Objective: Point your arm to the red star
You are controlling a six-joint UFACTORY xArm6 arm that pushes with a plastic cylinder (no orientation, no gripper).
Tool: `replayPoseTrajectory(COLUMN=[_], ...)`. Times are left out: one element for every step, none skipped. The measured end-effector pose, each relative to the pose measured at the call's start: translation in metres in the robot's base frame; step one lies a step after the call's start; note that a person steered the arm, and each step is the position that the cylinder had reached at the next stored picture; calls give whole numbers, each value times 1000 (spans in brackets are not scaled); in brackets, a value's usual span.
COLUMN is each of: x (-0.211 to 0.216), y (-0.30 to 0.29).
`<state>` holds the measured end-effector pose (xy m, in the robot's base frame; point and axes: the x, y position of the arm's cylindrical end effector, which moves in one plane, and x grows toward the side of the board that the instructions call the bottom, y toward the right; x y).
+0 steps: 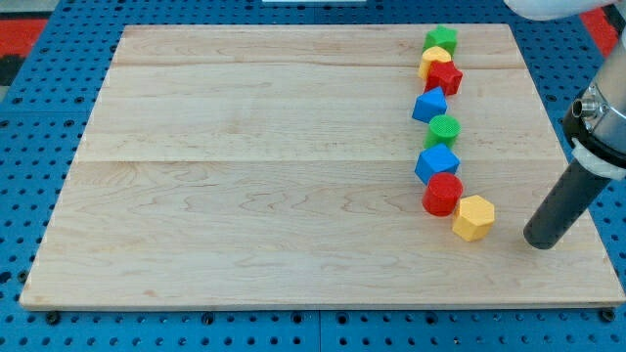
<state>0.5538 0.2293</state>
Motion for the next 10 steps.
replayPoseTrajectory(x=[4,6,29,49,55,55,57,57,57,60], y=[-2,-5,-3,-23,-44,-54,-55,-55,-55,-52])
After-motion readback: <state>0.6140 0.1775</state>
